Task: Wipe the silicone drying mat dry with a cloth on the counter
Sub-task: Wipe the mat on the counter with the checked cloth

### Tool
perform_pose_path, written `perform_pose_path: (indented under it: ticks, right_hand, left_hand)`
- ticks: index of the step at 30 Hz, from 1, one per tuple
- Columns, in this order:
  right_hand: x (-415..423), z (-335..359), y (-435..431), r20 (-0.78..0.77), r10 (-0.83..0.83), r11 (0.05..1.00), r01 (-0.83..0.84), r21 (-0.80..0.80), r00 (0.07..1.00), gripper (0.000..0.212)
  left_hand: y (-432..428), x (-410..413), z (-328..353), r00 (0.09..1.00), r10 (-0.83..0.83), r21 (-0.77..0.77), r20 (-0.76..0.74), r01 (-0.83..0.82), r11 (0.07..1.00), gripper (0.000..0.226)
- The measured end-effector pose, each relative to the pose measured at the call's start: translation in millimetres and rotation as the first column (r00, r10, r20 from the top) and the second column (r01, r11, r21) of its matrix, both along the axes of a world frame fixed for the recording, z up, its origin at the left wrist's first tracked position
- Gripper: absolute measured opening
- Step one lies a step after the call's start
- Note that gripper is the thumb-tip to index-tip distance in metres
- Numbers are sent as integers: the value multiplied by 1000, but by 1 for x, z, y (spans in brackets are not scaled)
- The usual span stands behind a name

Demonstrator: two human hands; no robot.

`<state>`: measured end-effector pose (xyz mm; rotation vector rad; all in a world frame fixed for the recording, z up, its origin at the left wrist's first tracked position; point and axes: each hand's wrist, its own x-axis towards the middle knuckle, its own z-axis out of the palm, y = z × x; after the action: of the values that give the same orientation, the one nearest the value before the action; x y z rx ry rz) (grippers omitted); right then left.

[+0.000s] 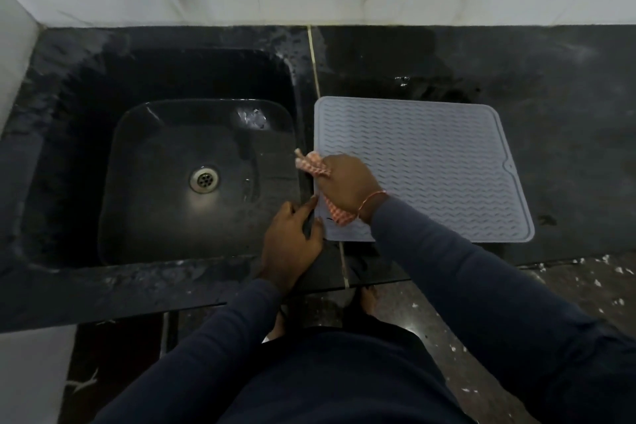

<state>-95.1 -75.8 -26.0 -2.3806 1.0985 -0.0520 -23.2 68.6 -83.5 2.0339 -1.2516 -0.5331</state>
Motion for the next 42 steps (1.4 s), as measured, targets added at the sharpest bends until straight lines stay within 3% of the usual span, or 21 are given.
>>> perform_pose_path:
  ticks: [2,6,8,11,14,16,18,21,23,26,31,35,38,42]
  right_hand:
    - [3,10,-6,-21,44,998,-43,48,999,36]
    - [-1,6,-13,19,-195,981,195,-11,981,35]
    - [4,4,-5,-48,-129,991,131,27,990,26]
    - [11,20,-7,-66,-6,975,21,223,998,34]
    - [11,28,-18,111,-280,905,223,362,954,41]
    - [12,20,-8,126,-369,903,323,285,921,37]
    - [14,9,7,99,-299,940,275,202,949,33]
    - [16,16,12,74,-216,908,173,381,973,37]
    - [14,22,7,128,-325,835,222,503,937,31]
    - [6,17,6,177,-474,834,375,406,863,28]
    - [-3,29,17,60,-260,877,210,431,964,30]
    - [1,32,3,110,-385,837,297,460,916,37]
    - [5,25,15,89,-315,907,272,323,945,45]
    - [-4,25,25,29,-227,920,204,334,974,36]
  left_hand:
    - [0,0,-1,1000,-3,-9,0,3,1000,58]
    - [0,0,-2,1000,0,-10,-6,0,1000,53]
    - [0,1,-4,1000,-8,-16,4,9,1000,55]
    - [0,0,-4,1000,-8,-16,-7,8,1000,56]
    - [0,1,-3,1000,-8,-1,-21,8,1000,59]
    - [1,1,-1,1000,-9,8,-21,9,1000,59]
    - [-1,2,-1,1000,-11,20,-23,12,1000,54]
    - [-2,2,-2,1000,-5,22,-21,5,1000,39]
    - [-2,2,-2,1000,-2,19,-16,2,1000,36]
    - [0,1,0,1000,0,-4,-4,0,1000,48]
    - [-1,1,-2,1000,4,-9,-1,-4,1000,51]
    - [0,0,1,1000,-3,-3,-4,3,1000,54]
    - [1,1,3,1000,0,10,0,0,1000,53]
    - [-1,1,4,1000,4,-5,-3,-4,1000,52]
